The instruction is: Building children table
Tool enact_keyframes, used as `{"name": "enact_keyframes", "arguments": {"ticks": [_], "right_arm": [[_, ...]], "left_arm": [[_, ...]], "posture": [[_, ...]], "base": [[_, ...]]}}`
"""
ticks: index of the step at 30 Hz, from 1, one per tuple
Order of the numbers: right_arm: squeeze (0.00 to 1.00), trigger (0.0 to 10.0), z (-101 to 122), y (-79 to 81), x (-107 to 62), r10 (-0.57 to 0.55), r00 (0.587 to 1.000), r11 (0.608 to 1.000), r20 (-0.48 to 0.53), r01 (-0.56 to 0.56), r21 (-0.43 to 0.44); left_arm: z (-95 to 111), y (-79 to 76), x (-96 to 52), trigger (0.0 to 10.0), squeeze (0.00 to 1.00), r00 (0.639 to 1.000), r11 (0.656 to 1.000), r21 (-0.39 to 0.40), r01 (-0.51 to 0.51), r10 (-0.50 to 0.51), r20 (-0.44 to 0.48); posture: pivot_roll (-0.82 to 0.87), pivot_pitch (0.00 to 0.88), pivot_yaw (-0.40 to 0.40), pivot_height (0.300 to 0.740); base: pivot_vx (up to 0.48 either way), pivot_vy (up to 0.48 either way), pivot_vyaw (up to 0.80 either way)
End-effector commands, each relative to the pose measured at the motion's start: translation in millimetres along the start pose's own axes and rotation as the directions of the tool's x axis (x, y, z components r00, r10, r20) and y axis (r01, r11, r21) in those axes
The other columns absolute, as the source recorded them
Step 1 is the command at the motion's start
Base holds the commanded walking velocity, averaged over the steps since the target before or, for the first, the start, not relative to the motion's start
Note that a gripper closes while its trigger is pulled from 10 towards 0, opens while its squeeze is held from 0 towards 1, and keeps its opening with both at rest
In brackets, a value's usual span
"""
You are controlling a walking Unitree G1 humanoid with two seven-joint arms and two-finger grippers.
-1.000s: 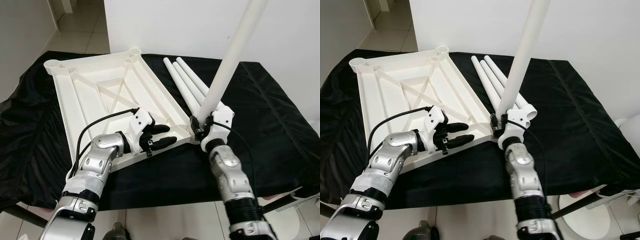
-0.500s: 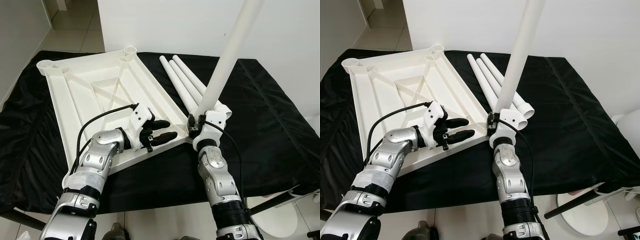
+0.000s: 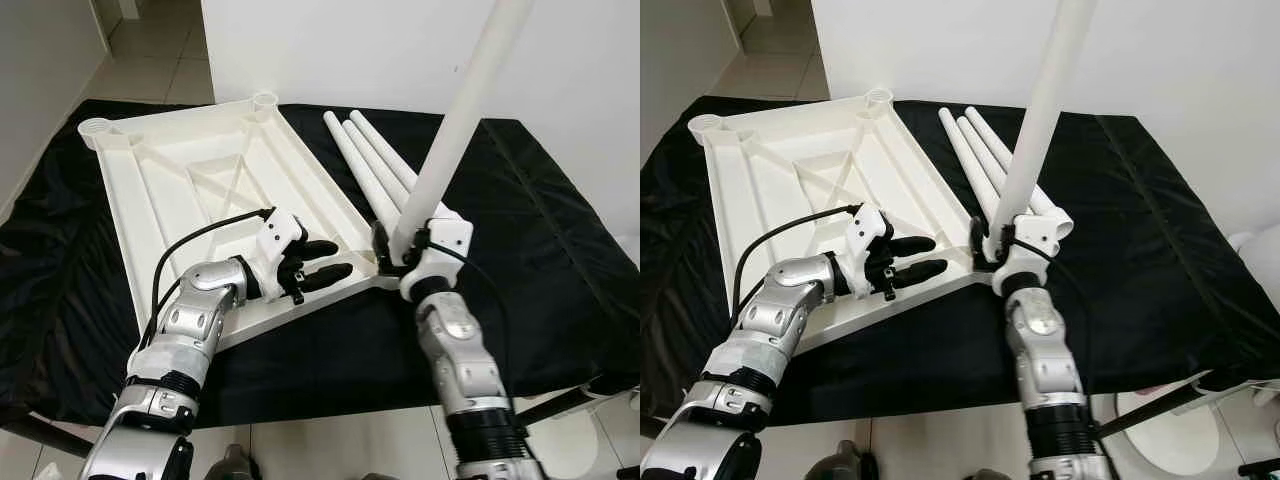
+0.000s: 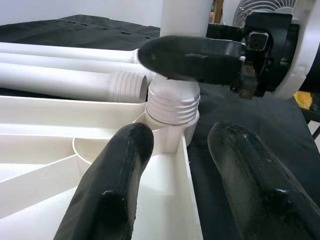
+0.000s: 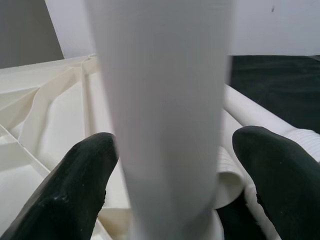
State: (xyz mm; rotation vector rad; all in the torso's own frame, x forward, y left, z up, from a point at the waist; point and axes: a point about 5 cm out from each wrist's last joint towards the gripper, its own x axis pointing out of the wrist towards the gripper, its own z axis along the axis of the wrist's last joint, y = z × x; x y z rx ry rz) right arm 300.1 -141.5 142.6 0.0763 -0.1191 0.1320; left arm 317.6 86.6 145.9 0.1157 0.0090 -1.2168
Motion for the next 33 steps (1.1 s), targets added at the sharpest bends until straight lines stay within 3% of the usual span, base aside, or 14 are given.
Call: {"name": "enact_keyframes", "arguments": {"ticks": [1, 2, 4, 15, 16, 17, 18, 19, 20, 33], "right_arm": [[0.00, 10.0, -2, -1.1, -2.6, 0.036, 0.999, 0.999, -0.016, -0.036, -0.006], [0.00, 10.0, -6, -13.9, -0.9, 0.147, 0.988, 0.984, -0.054, -0.151, -0.098], [0.00, 10.0, -8, -20.5, 2.0, 0.201, 0.976, 0.971, -0.083, -0.210, -0.118], [0.00, 10.0, -16, -16.2, 18.6, 0.345, 0.928, 0.924, -0.144, -0.363, -0.122], [0.00, 8.0, -18, -15.7, 21.5, 0.352, 0.924, 0.920, -0.151, -0.371, -0.124], [0.00, 8.0, -19, -15.4, 23.2, 0.356, 0.921, 0.918, -0.156, -0.376, -0.128], [0.00, 3.8, -20, -14.5, 25.4, 0.363, 0.917, 0.914, -0.165, -0.385, -0.128], [0.00, 3.8, -22, -14.4, 28.0, 0.380, 0.909, 0.907, -0.173, -0.403, -0.124], [0.00, 0.0, -23, -14.2, 28.9, 0.384, 0.906, 0.905, -0.176, -0.408, -0.122], [0.00, 0.0, -33, -16.1, 26.3, 0.327, 0.926, 0.935, -0.188, -0.346, -0.076]], "left_arm": [[0, 7.3, 1.3, 10.0, 0.00, 0.989, 0.989, 0.009, -0.146, 0.146, -0.010], [1, 8.3, 1.8, 10.0, 0.00, 0.989, 0.989, 0.010, -0.146, 0.147, -0.009], [1, 8.8, 2.2, 10.0, 0.00, 0.989, 0.989, 0.007, -0.145, 0.145, -0.007], [4, 8.1, 1.3, 10.0, 0.00, 0.992, 0.992, 0.007, -0.126, 0.126, -0.006], [4, 8.2, 0.8, 10.0, 0.00, 0.992, 0.992, 0.007, -0.127, 0.127, -0.006], [4, 8.3, 0.5, 10.0, 0.00, 0.992, 0.992, 0.007, -0.127, 0.127, -0.007], [4, 8.4, 0.0, 10.0, 0.00, 0.992, 0.992, 0.008, -0.127, 0.127, -0.007], [4, 8.6, -0.2, 10.0, 0.00, 0.992, 0.992, 0.008, -0.127, 0.127, -0.008], [4, 8.9, -0.5, 10.0, 0.00, 0.992, 0.992, 0.009, -0.128, 0.129, -0.008], [5, 10.0, -3.0, 10.0, 0.00, 0.990, 0.990, 0.009, -0.138, 0.138, -0.009]], "posture": [[0.01, 0.000, -0.053, 0.740], [0.00, 0.000, -0.051, 0.740], [0.01, 0.000, -0.048, 0.740], [0.02, 0.000, -0.039, 0.740], [0.03, 0.000, -0.038, 0.740], [0.03, 0.000, -0.038, 0.740], [0.03, 0.000, -0.039, 0.740], [0.03, 0.000, -0.038, 0.740], [0.04, 0.000, -0.039, 0.740], [0.04, 0.000, -0.045, 0.740]], "base": [[0.000, 0.000, 0.00], [0.000, 0.000, 0.00], [0.000, 0.000, 0.00], [0.000, 0.000, 0.00], [0.000, 0.000, 0.00], [0.000, 0.000, 0.00], [0.000, 0.000, 0.00], [0.000, 0.000, 0.00], [0.000, 0.000, 0.00], [0.000, 0.000, 0.00]]}}
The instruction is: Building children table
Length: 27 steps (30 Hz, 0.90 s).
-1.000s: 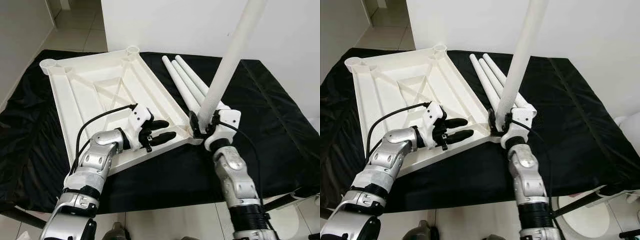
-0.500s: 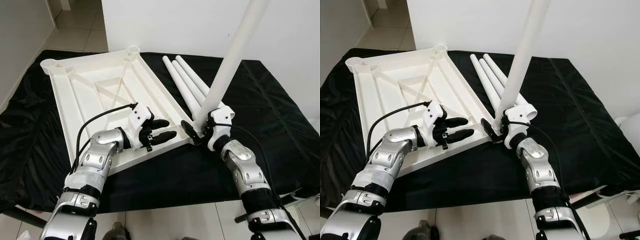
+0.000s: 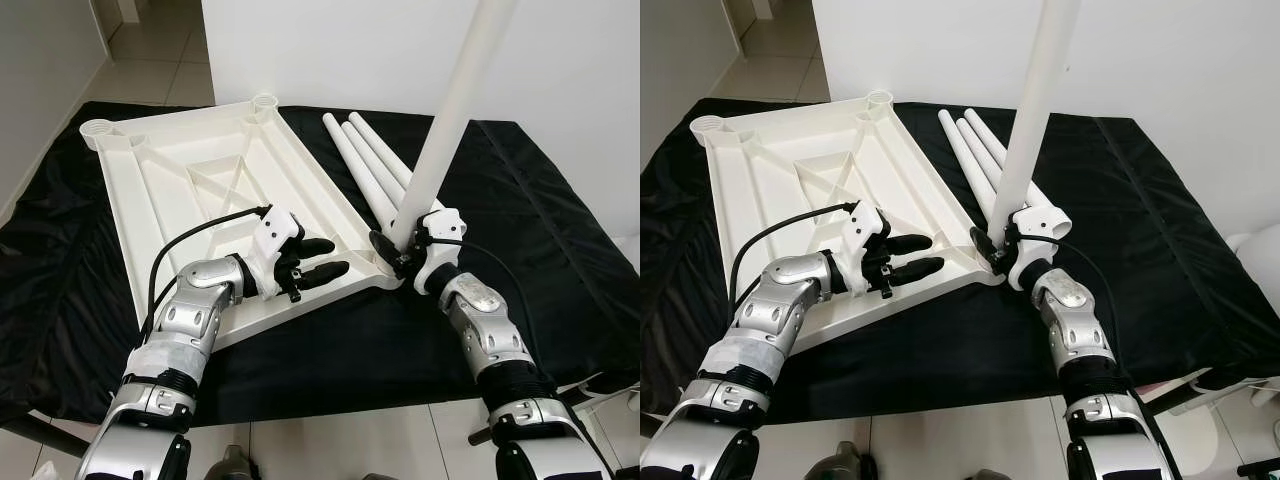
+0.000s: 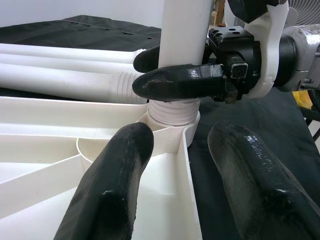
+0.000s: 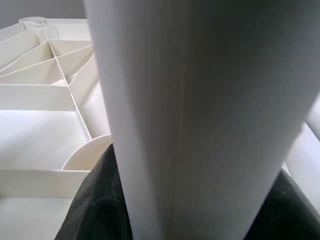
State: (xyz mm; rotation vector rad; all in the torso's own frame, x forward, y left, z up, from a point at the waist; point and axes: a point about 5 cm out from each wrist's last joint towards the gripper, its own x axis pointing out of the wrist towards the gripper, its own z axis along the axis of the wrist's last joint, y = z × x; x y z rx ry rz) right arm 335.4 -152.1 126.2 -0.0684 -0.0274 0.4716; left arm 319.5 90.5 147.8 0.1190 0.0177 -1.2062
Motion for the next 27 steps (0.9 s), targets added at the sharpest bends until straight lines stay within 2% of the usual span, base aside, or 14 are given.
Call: {"name": "enact_keyframes", "arguments": {"ticks": [1, 2, 3, 4, 5, 8, 9, 11, 15, 17, 19, 24, 25, 27], "right_arm": [[0.00, 7.5, -15, 2.2, -3.4, -0.040, 0.997, 0.999, -0.072, 0.041, 0.023], [0.00, 7.5, -15, 2.2, -3.4, -0.040, 0.997, 0.999, -0.072, 0.041, 0.023], [0.00, 10.0, -17, 3.8, -3.5, -0.075, 0.994, 0.996, -0.080, 0.078, 0.039], [0.00, 10.0, -18, 6.0, -3.6, -0.130, 0.988, 0.990, -0.085, 0.134, 0.052], [0.00, 10.0, -18, 6.0, -3.6, -0.130, 0.988, 0.990, -0.085, 0.134, 0.052], [0.00, 10.0, -17, 8.9, -3.8, -0.306, 0.948, 0.942, -0.087, 0.315, 0.118], [0.00, 10.0, -17, 8.9, -3.8, -0.306, 0.948, 0.942, -0.087, 0.315, 0.118], [0.00, 10.0, -13, 12.4, -3.4, -0.376, 0.924, 0.912, -0.074, 0.383, 0.145], [0.00, 10.0, -12, 15.8, -3.1, -0.408, 0.910, 0.895, -0.068, 0.414, 0.166], [0.00, 10.0, -8, 26.9, -0.3, -0.447, 0.893, 0.870, -0.050, 0.447, 0.208], [0.00, 10.0, -6, 32.1, 1.2, -0.459, 0.888, 0.862, -0.038, 0.455, 0.223], [0.00, 10.0, -2, 39.7, 2.4, -0.459, 0.888, 0.866, -0.009, 0.450, 0.219], [1.00, 10.0, -1, 40.5, 1.3, -0.449, 0.894, 0.873, 0.005, 0.437, 0.217], [1.00, 10.0, 1, 40.1, -0.3, -0.445, 0.895, 0.878, 0.015, 0.433, 0.204]], "left_arm": [[3, 6.6, 0.3, 10.0, 0.00, 0.992, 0.992, 0.010, -0.128, 0.128, 0.001], [3, 6.6, 0.3, 10.0, 0.00, 0.992, 0.992, 0.010, -0.128, 0.128, 0.001], [3, 6.4, 0.6, 10.0, 0.00, 0.992, 0.992, 0.009, -0.127, 0.127, 0.000], [3, 6.1, 0.9, 10.0, 0.00, 0.992, 0.992, 0.007, -0.124, 0.124, 0.000], [3, 6.1, 0.9, 10.0, 0.00, 0.992, 0.992, 0.007, -0.124, 0.124, 0.000], [3, 6.1, 2.1, 10.0, 0.00, 0.993, 0.992, 0.008, -0.122, 0.122, -0.001], [3, 6.1, 2.1, 10.0, 0.00, 0.993, 0.992, 0.008, -0.122, 0.122, -0.001], [3, 6.8, 2.6, 10.0, 0.00, 0.992, 0.992, 0.011, -0.124, 0.124, -0.001], [4, 7.1, 2.8, 10.0, 0.00, 0.992, 0.992, 0.012, -0.126, 0.126, -0.001], [4, 8.1, 2.5, 10.0, 0.00, 0.992, 0.991, 0.016, -0.129, 0.129, -0.002], [4, 8.6, 2.2, 10.0, 0.00, 0.991, 0.991, 0.018, -0.131, 0.131, -0.003], [5, 9.6, 1.6, 10.0, 0.00, 0.991, 0.991, 0.025, -0.134, 0.134, -0.003], [5, 9.9, 1.3, 10.0, 0.00, 0.991, 0.990, 0.028, -0.135, 0.135, -0.003], [5, 10.4, 0.9, 10.0, 0.00, 0.991, 0.990, 0.031, -0.137, 0.137, -0.003]], "posture": [[0.03, 0.000, -0.045, 0.740], [0.03, 0.000, -0.045, 0.740], [0.03, 0.000, -0.043, 0.740], [0.02, 0.000, -0.040, 0.740], [0.02, 0.000, -0.040, 0.740], [0.02, 0.000, -0.039, 0.740], [0.02, 0.000, -0.039, 0.740], [0.02, 0.000, -0.036, 0.740], [0.02, 0.000, -0.035, 0.740], [0.02, 0.003, -0.034, 0.740], [0.02, 0.005, -0.034, 0.740], [0.02, 0.006, -0.033, 0.740], [0.02, 0.007, -0.033, 0.740], [0.02, 0.006, -0.034, 0.740]], "base": [[0.000, 0.000, 0.00], [0.000, 0.000, 0.00], [0.000, 0.000, 0.00], [0.000, 0.000, 0.00], [0.000, 0.000, 0.00], [0.000, 0.000, 0.00], [0.000, 0.000, 0.00], [0.000, 0.000, 0.00], [0.000, 0.000, 0.00], [0.000, 0.000, 0.00], [0.000, 0.000, 0.00], [0.000, 0.000, 0.00], [0.000, 0.000, 0.00], [0.000, 0.000, 0.00]]}}
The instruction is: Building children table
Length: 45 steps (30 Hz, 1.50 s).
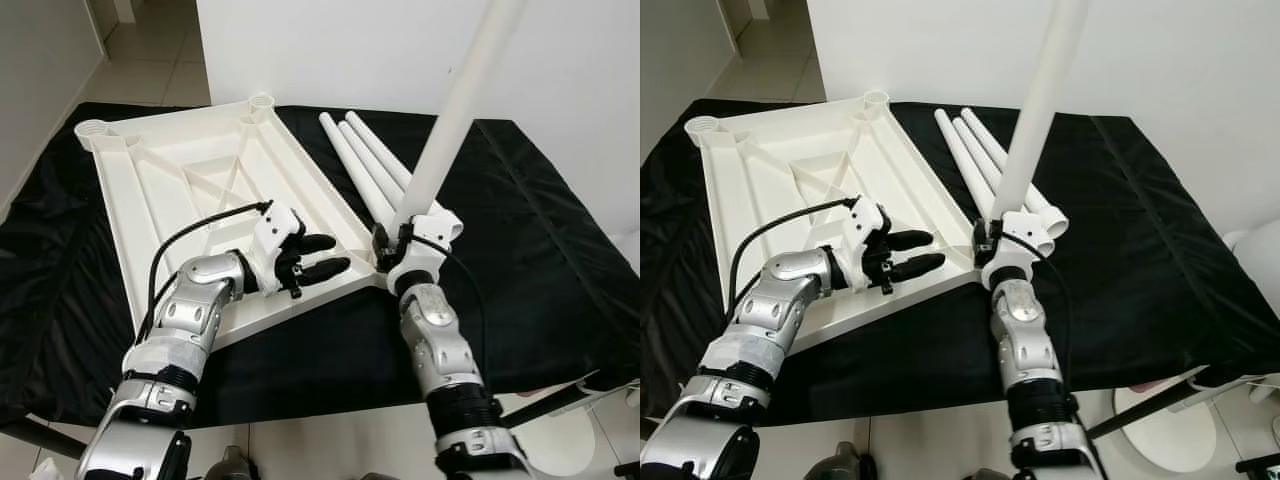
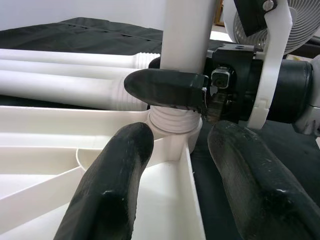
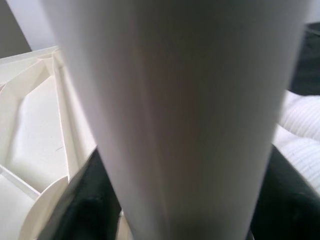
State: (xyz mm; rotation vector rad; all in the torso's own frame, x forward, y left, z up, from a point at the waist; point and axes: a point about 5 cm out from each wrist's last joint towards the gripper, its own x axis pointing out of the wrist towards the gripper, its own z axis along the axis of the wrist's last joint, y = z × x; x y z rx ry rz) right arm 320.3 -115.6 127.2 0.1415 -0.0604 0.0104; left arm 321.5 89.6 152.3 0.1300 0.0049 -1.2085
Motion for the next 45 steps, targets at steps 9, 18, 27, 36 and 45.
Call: {"name": "enact_keyframes", "arguments": {"ticks": [9, 18, 27, 36, 45], "right_arm": [[1.00, 10.0, 4, -12.0, -8.9, -0.021, 0.999, 0.999, 0.036, 0.022, -0.038], [0.00, 10.0, 20, -2.9, -30.6, 0.060, 0.981, 0.998, 0.186, -0.063, 0.011], [0.00, 10.0, 18, -8.5, -51.8, 0.056, 0.976, 0.998, 0.212, -0.058, 0.001], [0.00, 10.0, 13, -25.6, -66.4, 0.007, 0.982, 1.000, 0.187, -0.004, -0.017], [0.00, 10.0, 15, -36.9, -71.7, -0.017, 0.981, 0.999, 0.192, 0.025, -0.039]], "left_arm": [[2, 10.5, -1.5, 10.0, 0.00, 0.989, 0.988, 0.028, -0.151, 0.151, -0.004], [2, 13.5, -2.2, 10.0, 0.00, 0.983, 0.983, 0.041, -0.181, 0.181, -0.006], [-4, 23.5, -4.9, 10.0, 0.00, 0.964, 0.965, 0.064, -0.253, 0.257, -0.063], [-30, 26.2, -10.7, 10.0, 0.00, 0.923, 0.958, 0.105, -0.266, 0.285, -0.261], [-43, 36.5, -15.0, 10.0, 0.00, 0.854, 0.935, 0.123, -0.333, 0.355, -0.380]], "posture": [[0.02, 0.004, -0.040, 0.740], [0.02, 0.009, -0.040, 0.740], [0.00, 0.019, -0.033, 0.740], [-0.01, 0.024, -0.026, 0.740], [-0.02, 0.005, -0.024, 0.740]], "base": [[0.000, 0.000, 0.00], [0.000, 0.000, 0.00], [0.000, 0.000, 0.00], [0.000, 0.000, 0.00], [0.000, 0.000, 0.00]]}}
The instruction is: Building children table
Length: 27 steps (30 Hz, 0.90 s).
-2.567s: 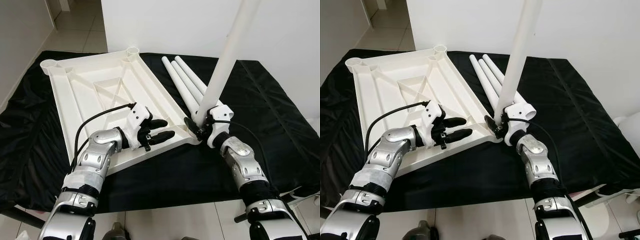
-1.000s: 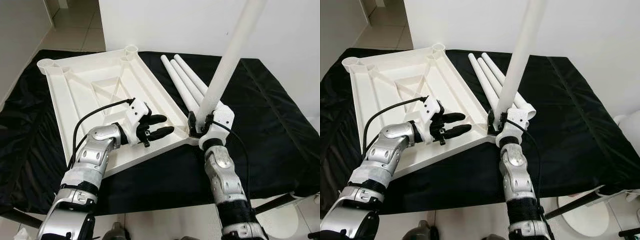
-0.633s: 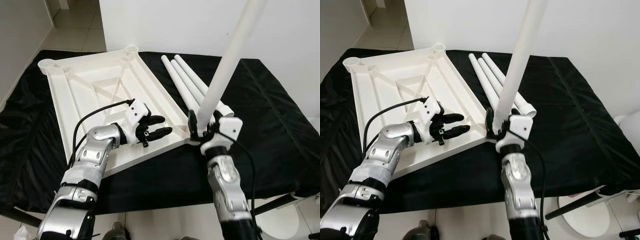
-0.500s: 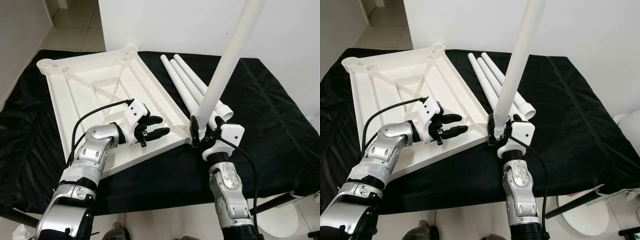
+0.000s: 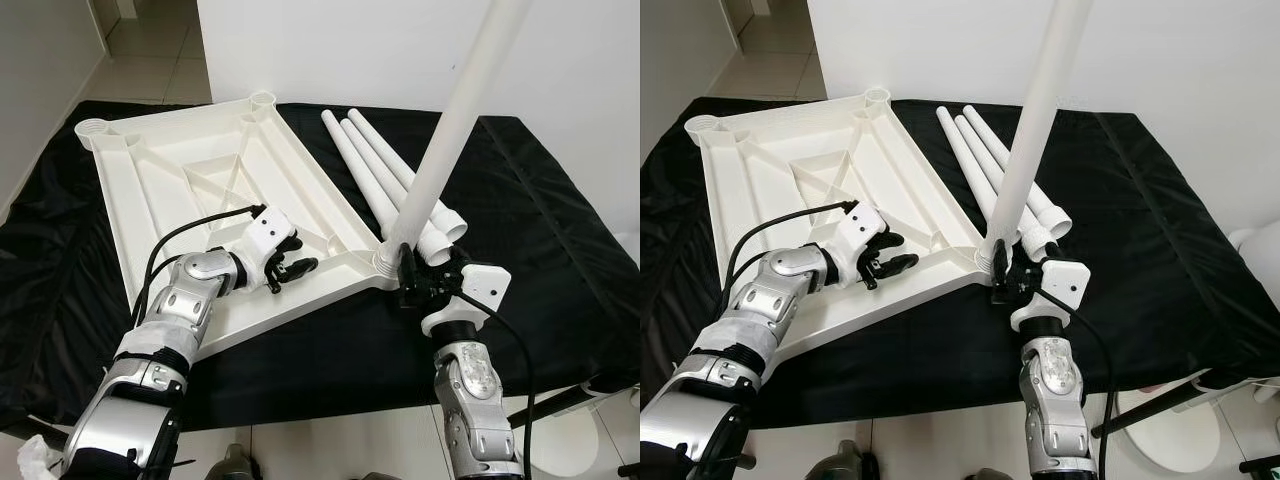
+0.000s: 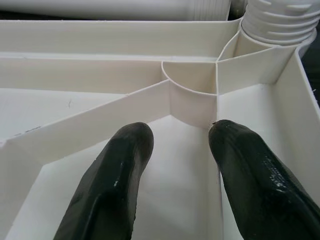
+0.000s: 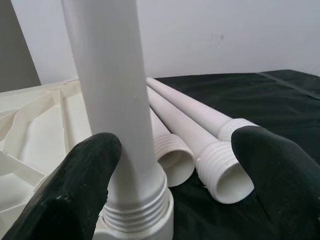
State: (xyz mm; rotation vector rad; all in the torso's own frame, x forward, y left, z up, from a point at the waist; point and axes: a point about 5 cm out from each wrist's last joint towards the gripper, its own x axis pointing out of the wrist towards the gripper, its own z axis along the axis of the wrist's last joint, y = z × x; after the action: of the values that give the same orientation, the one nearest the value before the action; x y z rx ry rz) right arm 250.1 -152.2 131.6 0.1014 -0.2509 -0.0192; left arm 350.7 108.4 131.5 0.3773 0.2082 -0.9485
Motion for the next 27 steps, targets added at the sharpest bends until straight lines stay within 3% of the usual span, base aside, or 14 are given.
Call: {"name": "enact_keyframes", "arguments": {"ticks": [1, 7, 8, 12, 21, 27], "right_arm": [[0.00, 10.0, 1, -2.6, -1.7, -0.005, 1.000, 1.000, 0.001, 0.005, 0.000], [0.00, 10.0, 2, -6.1, -1.4, -0.012, 1.000, 1.000, 0.002, 0.012, -0.001], [0.00, 10.0, 2, -7.6, -1.5, -0.014, 1.000, 1.000, 0.004, 0.014, -0.001], [0.00, 10.0, 3, -10.4, -3.8, -0.014, 1.000, 1.000, 0.017, 0.014, -0.008], [0.00, 10.0, -1, -13.9, -10.7, -0.035, 0.999, 0.999, 0.014, 0.036, -0.024], [0.00, 10.0, -11, -9.0, -30.1, 0.006, 1.000, 0.999, -0.025, -0.007, -0.034]], "left_arm": [[-21, 6.0, -2.1, 10.0, 0.00, 0.986, 0.992, -0.024, -0.128, 0.124, -0.110], [-5, 6.8, -4.2, 10.0, 0.00, 0.996, 0.996, -0.016, -0.084, 0.084, 0.027], [1, 5.1, -6.7, 10.0, 0.00, 0.995, 0.999, -0.009, -0.044, 0.044, 0.087], [7, 0.6, -12.9, 10.0, 0.00, 0.986, 0.999, -0.003, 0.047, -0.046, 0.163], [9, -3.1, -18.7, 10.0, 0.00, 0.972, 0.993, 0.006, 0.118, -0.117, 0.202], [8, -9.2, -26.5, 10.0, 0.00, 0.953, 0.975, 0.031, 0.221, -0.222, 0.206]], "posture": [[-0.02, 0.001, -0.024, 0.740], [-0.02, 0.000, -0.025, 0.740], [-0.02, 0.003, -0.025, 0.740], [-0.01, 0.011, -0.027, 0.740], [-0.01, 0.018, -0.023, 0.740], [-0.02, 0.029, -0.015, 0.740]], "base": [[0.000, 0.000, 0.00], [0.000, 0.000, 0.00], [0.000, 0.000, 0.00], [0.000, 0.000, 0.00], [0.000, 0.000, 0.00], [0.000, 0.000, 0.00]]}}
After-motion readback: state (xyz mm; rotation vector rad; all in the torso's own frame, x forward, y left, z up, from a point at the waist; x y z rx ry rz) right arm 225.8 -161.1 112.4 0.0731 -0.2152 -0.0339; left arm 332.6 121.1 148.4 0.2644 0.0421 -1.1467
